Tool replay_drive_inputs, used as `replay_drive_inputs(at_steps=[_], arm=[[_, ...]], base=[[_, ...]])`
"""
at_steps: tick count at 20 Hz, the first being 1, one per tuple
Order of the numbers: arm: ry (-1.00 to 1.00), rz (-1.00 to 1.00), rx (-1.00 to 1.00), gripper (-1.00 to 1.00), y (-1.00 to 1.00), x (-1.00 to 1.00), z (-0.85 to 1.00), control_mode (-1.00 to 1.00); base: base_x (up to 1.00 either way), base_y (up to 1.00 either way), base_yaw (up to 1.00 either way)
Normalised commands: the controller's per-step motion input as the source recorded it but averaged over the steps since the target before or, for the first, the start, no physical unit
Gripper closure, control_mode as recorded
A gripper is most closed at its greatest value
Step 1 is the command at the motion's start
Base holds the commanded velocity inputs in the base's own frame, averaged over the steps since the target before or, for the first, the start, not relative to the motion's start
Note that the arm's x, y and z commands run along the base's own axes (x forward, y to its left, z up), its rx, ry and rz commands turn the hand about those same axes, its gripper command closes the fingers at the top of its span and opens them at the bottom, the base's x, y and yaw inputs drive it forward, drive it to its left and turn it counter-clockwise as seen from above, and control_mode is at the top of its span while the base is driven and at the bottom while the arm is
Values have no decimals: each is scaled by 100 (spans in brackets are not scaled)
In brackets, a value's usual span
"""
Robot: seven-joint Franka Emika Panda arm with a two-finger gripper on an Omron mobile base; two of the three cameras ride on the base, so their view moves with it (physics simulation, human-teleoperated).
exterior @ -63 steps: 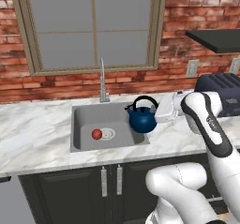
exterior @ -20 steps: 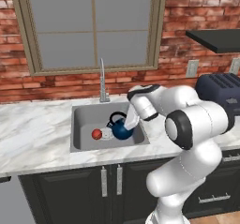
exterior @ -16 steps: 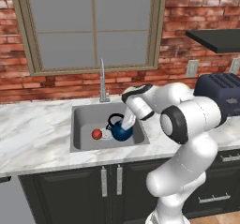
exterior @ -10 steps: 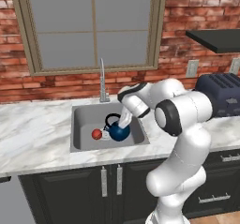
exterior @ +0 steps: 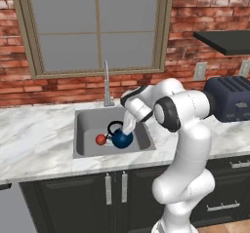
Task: Open the cabinet, pick the kettle from the cabinet, and place it in the sink.
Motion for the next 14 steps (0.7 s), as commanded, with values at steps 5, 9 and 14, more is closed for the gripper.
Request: replay_drive_inputs(at_steps=[5,9,14], arm=[[0,11,9,100,1,14,-27,-100],[0,10,12,100,4,18,-21,-100],[0,9,6,100,5,23,-19,-100]], base=[[0,0,0],[0,0,0],[0,0,0]])
